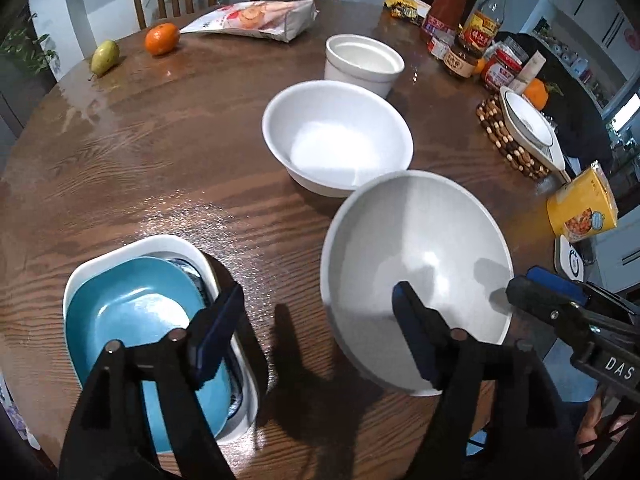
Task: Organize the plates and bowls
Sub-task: 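Open both tools and lift them off the placed bowl, then move both tools to the second white bowl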
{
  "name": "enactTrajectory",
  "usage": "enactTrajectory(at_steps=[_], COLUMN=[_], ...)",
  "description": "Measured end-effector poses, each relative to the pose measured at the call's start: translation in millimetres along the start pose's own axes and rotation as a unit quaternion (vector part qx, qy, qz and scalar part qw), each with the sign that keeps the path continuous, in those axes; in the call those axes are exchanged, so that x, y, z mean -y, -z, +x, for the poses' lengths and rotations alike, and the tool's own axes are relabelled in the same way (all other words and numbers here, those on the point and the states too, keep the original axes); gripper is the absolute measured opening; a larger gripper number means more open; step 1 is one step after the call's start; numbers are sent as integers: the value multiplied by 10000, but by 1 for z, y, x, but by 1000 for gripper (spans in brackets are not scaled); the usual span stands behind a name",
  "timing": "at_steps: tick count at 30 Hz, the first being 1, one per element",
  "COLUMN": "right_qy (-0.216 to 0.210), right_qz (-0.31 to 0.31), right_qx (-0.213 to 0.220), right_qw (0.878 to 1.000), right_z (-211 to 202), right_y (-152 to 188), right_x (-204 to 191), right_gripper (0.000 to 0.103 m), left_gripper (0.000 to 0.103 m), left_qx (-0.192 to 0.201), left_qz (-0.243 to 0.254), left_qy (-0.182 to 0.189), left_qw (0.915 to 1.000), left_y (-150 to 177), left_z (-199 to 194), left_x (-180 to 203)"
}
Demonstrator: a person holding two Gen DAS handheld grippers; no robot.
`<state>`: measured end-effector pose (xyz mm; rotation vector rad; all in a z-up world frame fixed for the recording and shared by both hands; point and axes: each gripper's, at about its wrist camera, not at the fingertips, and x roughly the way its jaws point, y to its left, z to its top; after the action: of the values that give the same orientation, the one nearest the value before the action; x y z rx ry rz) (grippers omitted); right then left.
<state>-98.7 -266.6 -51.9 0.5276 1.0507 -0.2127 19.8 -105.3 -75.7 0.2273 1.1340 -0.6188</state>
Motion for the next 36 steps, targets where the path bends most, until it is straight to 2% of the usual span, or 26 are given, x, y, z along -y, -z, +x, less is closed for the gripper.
enactTrajectory(at_steps=[6,9,14,19,21,36], right_qy=[17,36,25,39,46,19], right_qz=[49,37,-3,-59,-76,-126], right_qx=[146,222,315,326,331,238], right_qw=[9999,9997,9995,9994,9994,9996], right_z=[-9,-14,-19,-19,-17,5], right_y=[-5,-8,-14,-20,-23,-57], right_x=[0,-1,-5,-9,-10,-21], right_gripper=[53,59,59,59,59,60], left_gripper=[84,88,96,98,102,102], left_qx=[203,326,435,488,502,443], left_qz=[-127,-158,-182,-199,-191,-230], left_qy=[-48,-73,-171,-211,-250,-481], left_qw=[9997,9993,9987,9984,9982,9976], left_y=[-7,-12,-20,-31,-36,-75], left_z=[-15,-23,-28,-29,-29,-7], left_x=[-7,-11,-15,-20,-22,-32])
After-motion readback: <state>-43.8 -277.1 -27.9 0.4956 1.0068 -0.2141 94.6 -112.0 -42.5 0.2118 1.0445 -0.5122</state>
